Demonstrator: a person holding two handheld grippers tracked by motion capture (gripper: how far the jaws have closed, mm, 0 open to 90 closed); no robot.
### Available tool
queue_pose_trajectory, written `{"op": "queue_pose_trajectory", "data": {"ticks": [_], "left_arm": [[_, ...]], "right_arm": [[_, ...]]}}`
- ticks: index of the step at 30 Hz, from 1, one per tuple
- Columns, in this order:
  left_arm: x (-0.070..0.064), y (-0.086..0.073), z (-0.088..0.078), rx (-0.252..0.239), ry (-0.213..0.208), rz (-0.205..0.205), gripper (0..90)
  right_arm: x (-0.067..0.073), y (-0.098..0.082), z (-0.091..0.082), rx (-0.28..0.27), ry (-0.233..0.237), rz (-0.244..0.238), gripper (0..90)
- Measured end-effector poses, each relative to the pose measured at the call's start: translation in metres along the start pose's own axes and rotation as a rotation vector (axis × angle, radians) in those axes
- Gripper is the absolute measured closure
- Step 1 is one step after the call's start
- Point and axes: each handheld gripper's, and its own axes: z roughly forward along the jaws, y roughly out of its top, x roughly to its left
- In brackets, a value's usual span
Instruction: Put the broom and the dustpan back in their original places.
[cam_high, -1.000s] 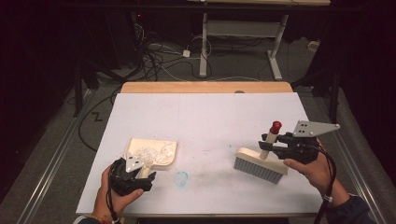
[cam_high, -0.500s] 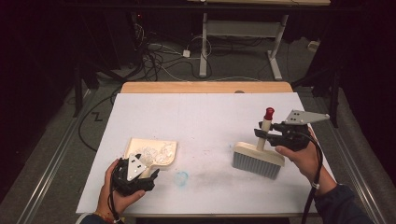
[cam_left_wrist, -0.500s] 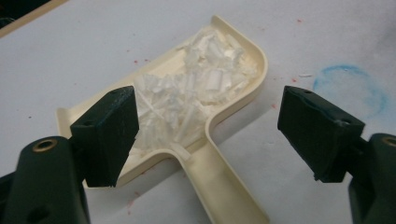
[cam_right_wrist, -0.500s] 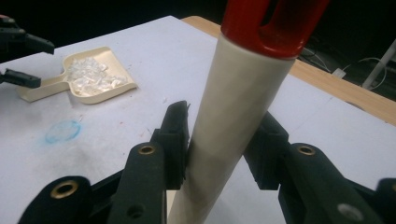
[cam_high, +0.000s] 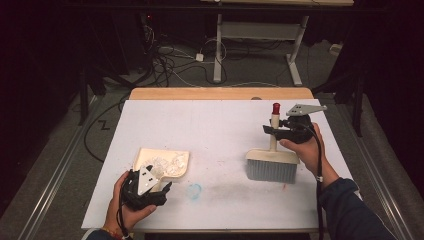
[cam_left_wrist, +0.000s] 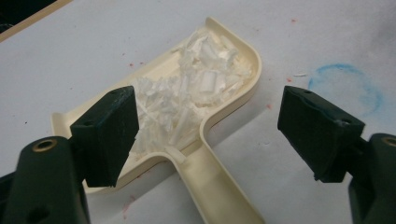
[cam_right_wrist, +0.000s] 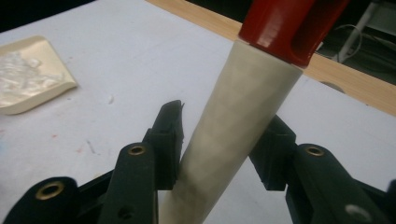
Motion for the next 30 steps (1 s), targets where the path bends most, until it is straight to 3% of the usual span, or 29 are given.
{"op": "queue_pose_trajectory", "data": {"ticks": [6,10,17,22,30], "left_arm": [[-0.001,0.001,0.0,-0.008,0.003,0.009,19.4],[-0.003,0.002,0.002,-0.007,0.003,0.016,19.3],[-0.004,0.002,0.003,-0.012,-0.001,0.02,19.3],[-0.004,0.002,0.003,-0.011,-0.004,0.025,19.2],[-0.005,0.001,0.003,0.0,-0.005,0.034,18.5]], "right_arm": [[-0.009,-0.003,0.018,0.029,-0.056,0.037,55.6],[-0.013,-0.002,0.028,0.037,-0.132,0.032,49.9],[-0.014,-0.002,0.031,0.006,-0.209,0.035,41.9],[-0.007,0.005,0.023,-0.069,-0.24,-0.001,37.5],[0.009,0.008,0.016,-0.087,-0.236,-0.046,29.5]]}}
